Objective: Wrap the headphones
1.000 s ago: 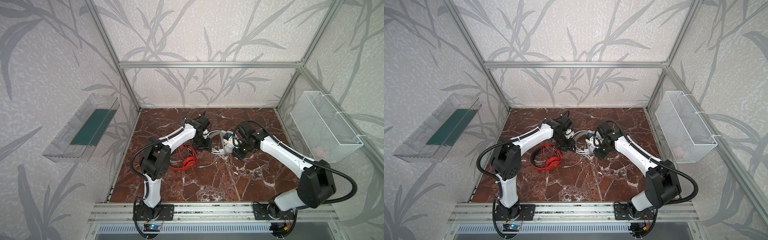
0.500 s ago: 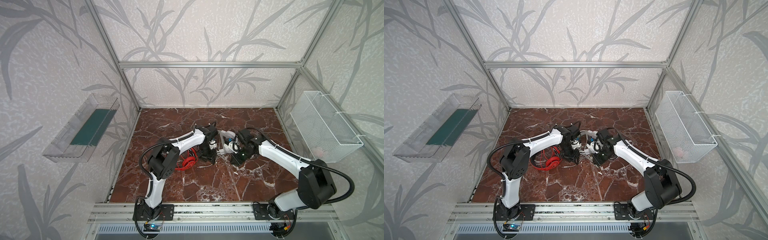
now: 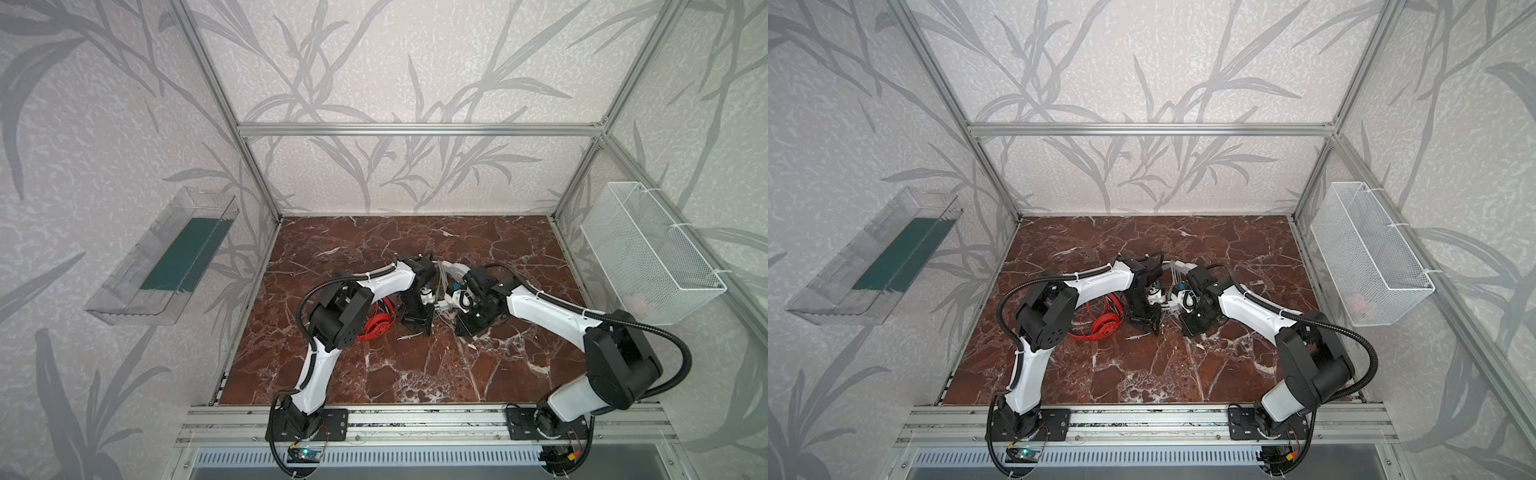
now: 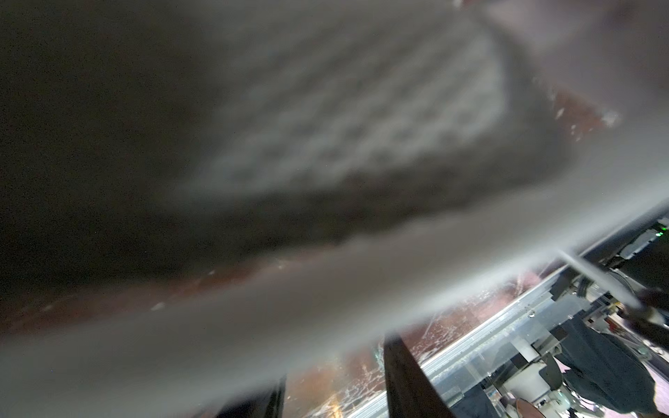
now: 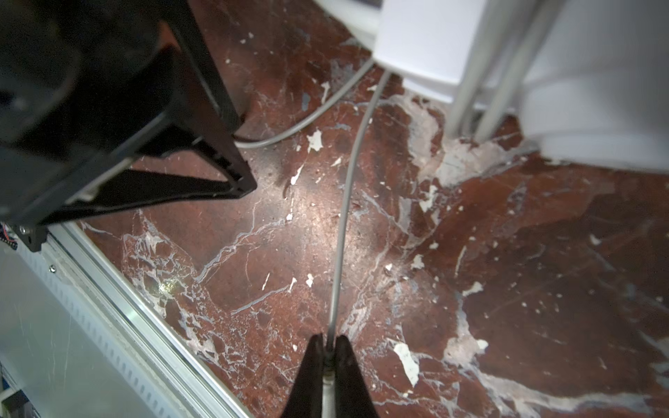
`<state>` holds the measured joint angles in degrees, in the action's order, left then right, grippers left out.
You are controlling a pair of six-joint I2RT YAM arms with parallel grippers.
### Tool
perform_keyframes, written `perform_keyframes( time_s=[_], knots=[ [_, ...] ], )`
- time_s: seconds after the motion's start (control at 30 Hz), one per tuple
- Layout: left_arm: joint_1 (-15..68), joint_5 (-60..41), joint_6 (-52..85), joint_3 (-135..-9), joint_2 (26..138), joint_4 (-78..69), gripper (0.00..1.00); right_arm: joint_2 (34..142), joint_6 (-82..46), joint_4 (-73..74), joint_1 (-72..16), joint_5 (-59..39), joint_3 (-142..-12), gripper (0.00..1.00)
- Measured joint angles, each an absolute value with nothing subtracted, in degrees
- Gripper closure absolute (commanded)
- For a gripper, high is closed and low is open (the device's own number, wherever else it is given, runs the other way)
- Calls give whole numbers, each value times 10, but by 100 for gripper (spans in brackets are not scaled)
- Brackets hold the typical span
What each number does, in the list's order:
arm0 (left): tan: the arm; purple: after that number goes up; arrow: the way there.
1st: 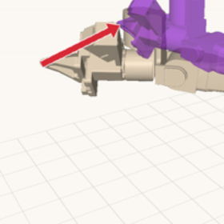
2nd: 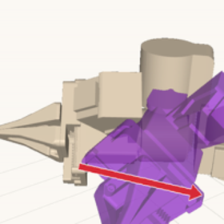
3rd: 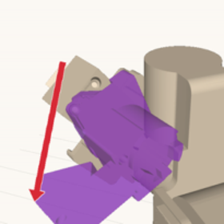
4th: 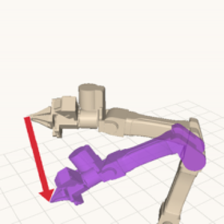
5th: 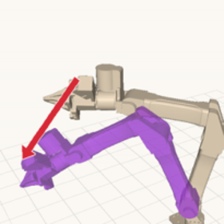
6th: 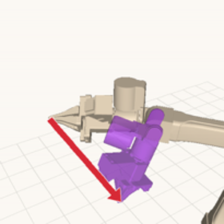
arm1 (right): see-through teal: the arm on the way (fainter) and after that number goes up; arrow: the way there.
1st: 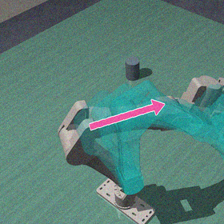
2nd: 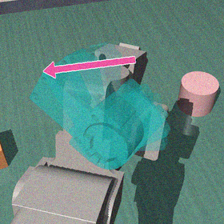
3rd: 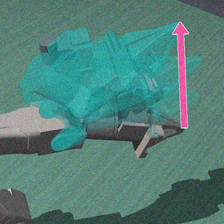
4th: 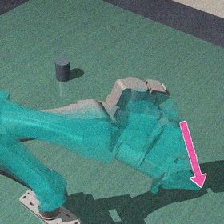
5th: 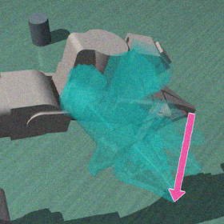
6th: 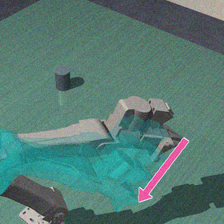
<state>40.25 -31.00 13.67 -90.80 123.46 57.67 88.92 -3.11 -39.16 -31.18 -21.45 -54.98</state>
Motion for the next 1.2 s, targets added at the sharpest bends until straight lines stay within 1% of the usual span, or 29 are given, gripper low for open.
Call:
perform_keyframes(
  time_s=[0.1,0.3,0.43,0.53,0.6,0.77,0.9,1.07,1.13,1.2],
  knots=[
    [405,-336,137,-914,1238,570,58,890,-42,-392,-312,-205,-550,78],
    [413,-377,139,-937,1251,562,60,883,-59,-390,-312,-184,-538,64],
    [416,-403,148,-945,1257,550,60,843,-73,-390,-312,-168,-513,53],
    [417,-418,155,-952,1263,544,61,801,-80,-392,-312,-151,-498,51],
    [420,-426,159,-960,1272,540,65,781,-81,-392,-312,-140,-496,50],
    [428,-431,162,-975,1284,536,64,769,-81,-393,-312,-124,-496,48],
    [427,-410,157,-985,1275,548,63,769,-83,-393,-311,-119,-496,46],
    [406,-359,153,-977,1220,565,63,759,-84,-391,-311,-108,-491,43],
    [399,-333,149,-962,1183,569,66,751,-84,-390,-311,-103,-490,41],
    [394,-307,144,-931,1147,564,71,744,-84,-388,-311,-98,-488,40]
  ],
)
